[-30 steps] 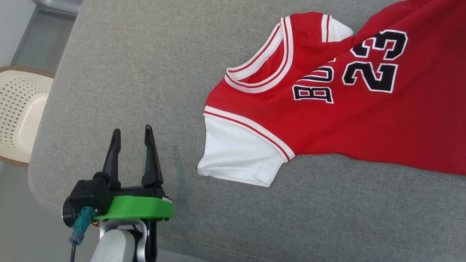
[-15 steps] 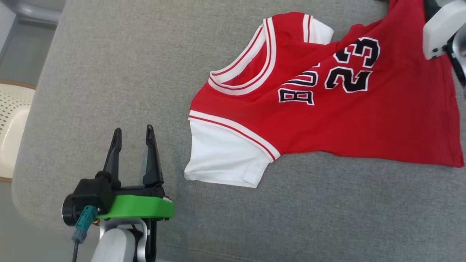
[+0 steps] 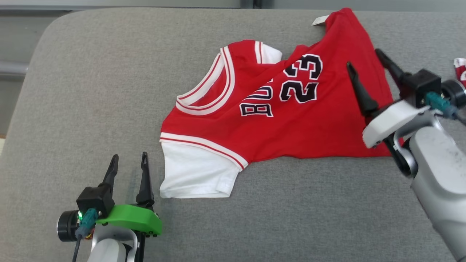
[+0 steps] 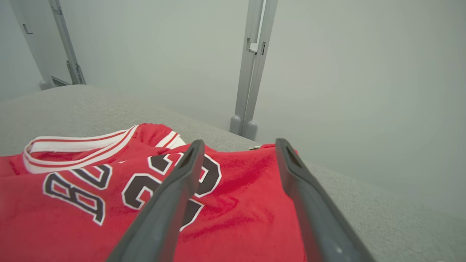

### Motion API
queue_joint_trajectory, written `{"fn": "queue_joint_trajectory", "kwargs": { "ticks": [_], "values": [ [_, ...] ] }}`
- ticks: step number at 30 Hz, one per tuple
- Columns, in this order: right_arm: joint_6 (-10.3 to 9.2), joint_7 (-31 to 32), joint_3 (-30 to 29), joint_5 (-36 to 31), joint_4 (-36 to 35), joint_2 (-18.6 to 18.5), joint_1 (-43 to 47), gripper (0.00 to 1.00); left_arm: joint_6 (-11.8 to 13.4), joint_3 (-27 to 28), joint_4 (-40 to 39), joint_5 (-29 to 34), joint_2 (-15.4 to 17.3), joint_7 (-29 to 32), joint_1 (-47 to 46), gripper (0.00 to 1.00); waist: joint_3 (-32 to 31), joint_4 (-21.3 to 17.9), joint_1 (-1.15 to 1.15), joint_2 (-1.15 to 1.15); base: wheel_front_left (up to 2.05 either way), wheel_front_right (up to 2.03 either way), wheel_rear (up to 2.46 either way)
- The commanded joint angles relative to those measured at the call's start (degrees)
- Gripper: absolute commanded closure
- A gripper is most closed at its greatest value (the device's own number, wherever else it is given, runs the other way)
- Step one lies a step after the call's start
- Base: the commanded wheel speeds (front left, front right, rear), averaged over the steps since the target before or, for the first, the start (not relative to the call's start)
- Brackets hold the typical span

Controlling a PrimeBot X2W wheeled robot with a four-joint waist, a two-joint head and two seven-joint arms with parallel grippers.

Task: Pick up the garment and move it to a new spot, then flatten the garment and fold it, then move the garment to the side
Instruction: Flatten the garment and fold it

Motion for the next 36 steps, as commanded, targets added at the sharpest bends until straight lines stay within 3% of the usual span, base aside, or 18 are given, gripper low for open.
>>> {"fn": "queue_joint_trajectory", "kwargs": {
  "ticks": [1, 9, 21, 22, 23, 24, 27, 36],
  "values": [
    [-0.1, -0.14, -0.47, -0.04, -1.92, 0.58, 2.89, 0.0, -0.59, -0.12, 1.57, 0.61, 0.96, 1.12, -1.99, 0.0, -3.05, -3.68, 0.0, 0.0, 0.0, 0.0, 0.0],
    [-0.1, -0.15, -3.75, -3.01, -11.29, 4.61, 15.1, 0.0, -3.43, -1.71, 11.01, -0.31, 2.86, 8.66, -9.52, 0.0, -3.07, -6.26, 0.0, 0.0, 0.0, 0.0, 0.0],
    [-0.1, -0.16, -4.64, -7.07, -17.97, 9.48, 20.77, 0.0, -4.12, -1.14, 22.86, -2.35, 4.35, 14.27, -16.81, 0.0, -0.82, -9.52, 0.0, 0.0, 0.0, 0.0, 0.0],
    [-0.1, -0.16, -4.81, -7.2, -18.23, 9.62, 20.91, 0.0, -4.41, -1.22, 23.29, -2.58, 4.29, 14.31, -16.98, 0.13, -0.73, -9.64, 0.0, 0.0, 0.0, 0.0, 0.0],
    [-0.1, -0.16, -5.08, -7.4, -18.53, 9.81, 21.01, 0.0, -4.73, -1.35, 23.84, -2.84, 4.24, 14.54, -17.19, 0.68, -0.64, -9.81, 0.0, 0.0, 0.0, 0.0, 0.0],
    [-0.1, -0.16, -5.26, -7.46, -18.8, 9.94, 21.24, 0.0, -5.17, -1.59, 24.36, -2.92, 4.21, 14.62, -17.36, 0.97, -0.58, -9.95, 0.0, 0.0, 0.0, 0.0, 0.0],
    [-0.1, -0.15, -6.13, -7.92, -19.39, 10.3, 21.8, 0.0, -5.52, -1.61, 24.68, -3.32, 4.2, 13.33, -18.16, 1.0, -0.38, -10.29, 0.0, 0.0, 0.0, 0.0, 0.0],
    [-0.1, -0.16, -9.98, -9.53, -21.2, 12.3, 23.17, 0.0, -3.34, 0.71, 24.92, -3.44, 5.36, 4.55, -22.22, 1.0, 0.63, -11.64, 0.0, 0.0, 0.0, 0.0, 0.0]
  ]
}}
